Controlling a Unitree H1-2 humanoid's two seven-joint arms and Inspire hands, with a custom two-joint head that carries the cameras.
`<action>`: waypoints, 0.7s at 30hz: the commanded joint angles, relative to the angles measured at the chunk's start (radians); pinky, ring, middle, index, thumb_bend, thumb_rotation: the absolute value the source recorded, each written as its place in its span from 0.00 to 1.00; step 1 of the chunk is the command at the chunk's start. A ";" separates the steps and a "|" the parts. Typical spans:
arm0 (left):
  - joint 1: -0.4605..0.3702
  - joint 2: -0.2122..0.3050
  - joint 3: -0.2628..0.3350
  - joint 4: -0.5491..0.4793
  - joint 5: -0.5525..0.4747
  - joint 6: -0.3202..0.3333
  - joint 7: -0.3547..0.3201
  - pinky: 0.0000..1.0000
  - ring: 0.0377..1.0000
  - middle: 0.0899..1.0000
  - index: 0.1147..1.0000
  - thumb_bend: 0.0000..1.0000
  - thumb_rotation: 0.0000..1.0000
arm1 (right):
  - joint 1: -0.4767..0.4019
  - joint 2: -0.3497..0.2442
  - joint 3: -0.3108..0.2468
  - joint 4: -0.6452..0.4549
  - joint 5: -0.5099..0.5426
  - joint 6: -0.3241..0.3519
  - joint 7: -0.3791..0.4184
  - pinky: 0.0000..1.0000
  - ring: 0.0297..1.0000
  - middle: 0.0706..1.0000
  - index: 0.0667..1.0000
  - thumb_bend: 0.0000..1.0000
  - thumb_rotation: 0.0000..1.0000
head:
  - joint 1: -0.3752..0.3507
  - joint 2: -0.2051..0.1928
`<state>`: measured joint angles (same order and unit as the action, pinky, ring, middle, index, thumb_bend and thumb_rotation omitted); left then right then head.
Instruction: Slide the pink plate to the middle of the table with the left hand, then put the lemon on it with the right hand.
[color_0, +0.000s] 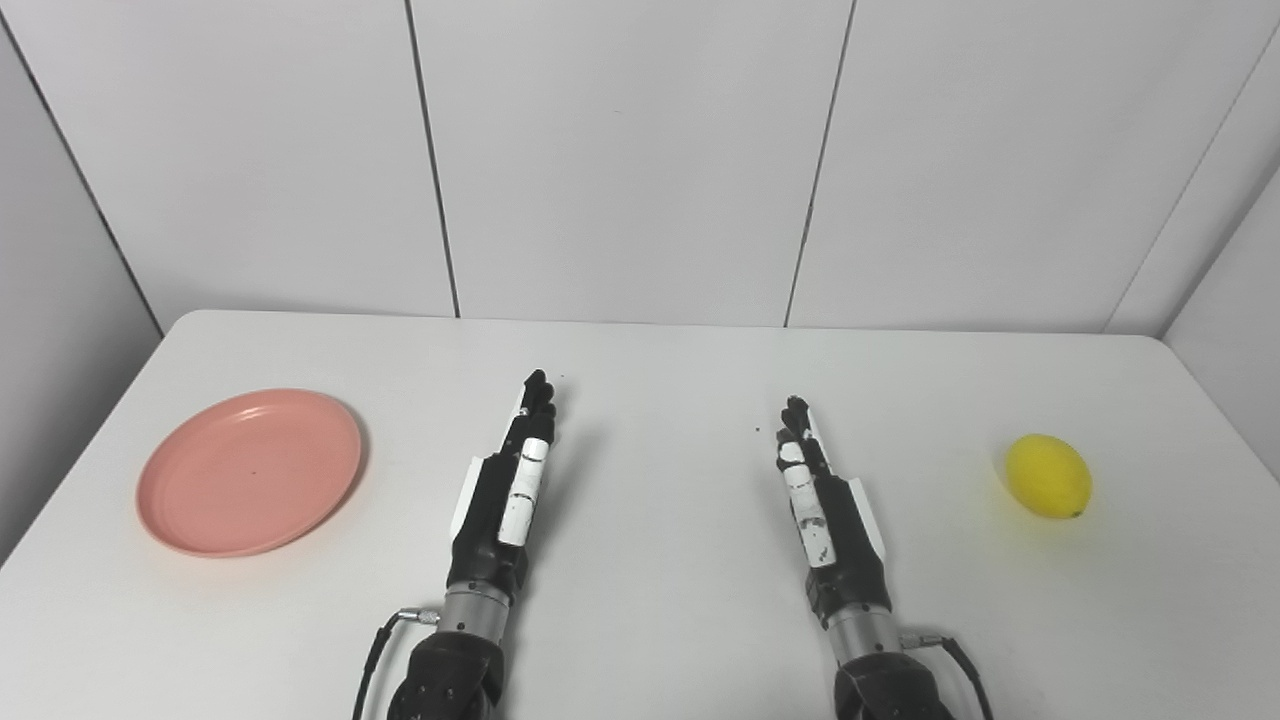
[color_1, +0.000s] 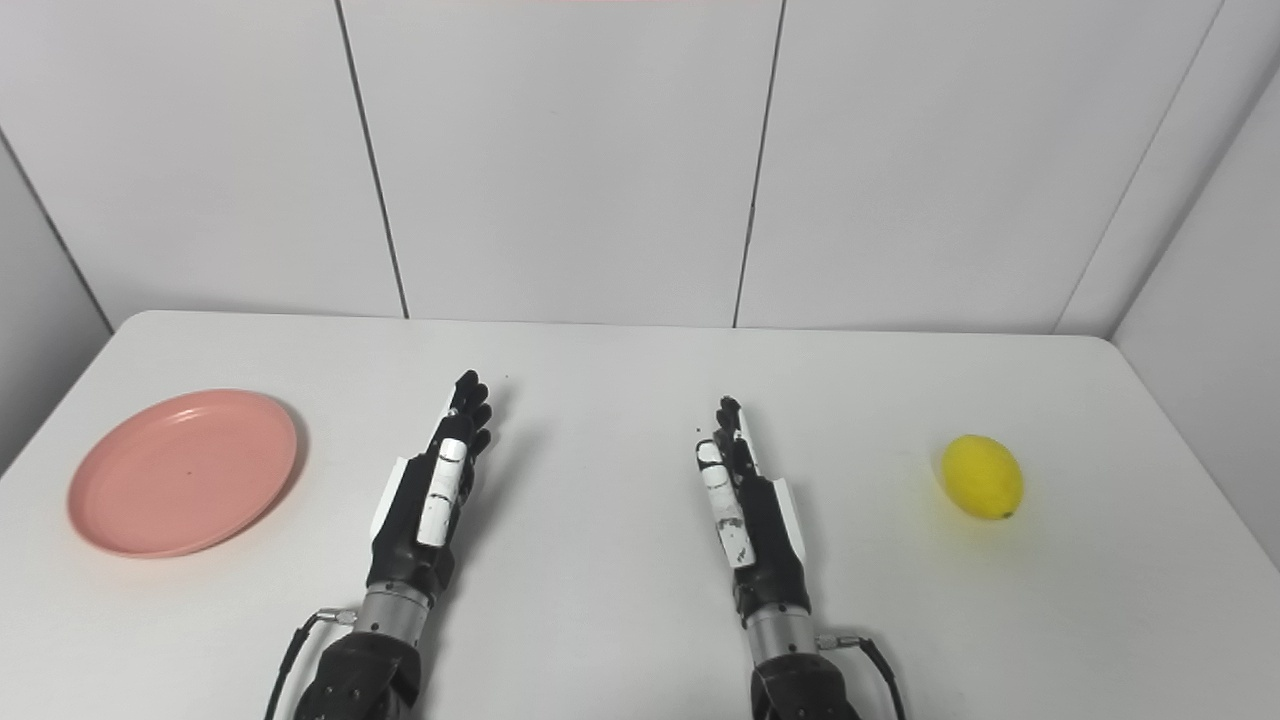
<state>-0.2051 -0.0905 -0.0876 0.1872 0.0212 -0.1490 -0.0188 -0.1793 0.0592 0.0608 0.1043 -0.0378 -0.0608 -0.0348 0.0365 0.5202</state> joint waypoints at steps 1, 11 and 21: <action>0.065 -0.016 -0.007 0.066 0.010 -0.036 0.013 1.00 1.00 1.00 1.00 0.64 1.00 | -0.005 0.002 -0.012 -0.015 0.020 -0.065 0.004 1.00 1.00 1.00 1.00 0.72 1.00 | 0.024 -0.008; 0.055 -0.060 0.026 0.084 0.004 -0.148 0.072 0.96 0.97 0.99 0.98 0.65 1.00 | 0.010 -0.028 -0.030 -0.021 0.056 -0.060 0.026 1.00 1.00 1.00 1.00 0.77 1.00 | 0.181 -0.052; 0.020 -0.040 0.048 -0.008 -0.006 -0.072 0.063 0.87 0.88 0.88 0.87 0.69 1.00 | 0.016 -0.055 -0.050 -0.002 0.087 -0.100 0.042 1.00 1.00 1.00 1.00 0.72 1.00 | 0.279 -0.075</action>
<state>-0.2070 -0.1466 -0.0445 0.1811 0.0182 -0.2405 0.0484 -0.1697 0.0161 0.0210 0.0940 0.0453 -0.1045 -0.0068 0.3083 0.4464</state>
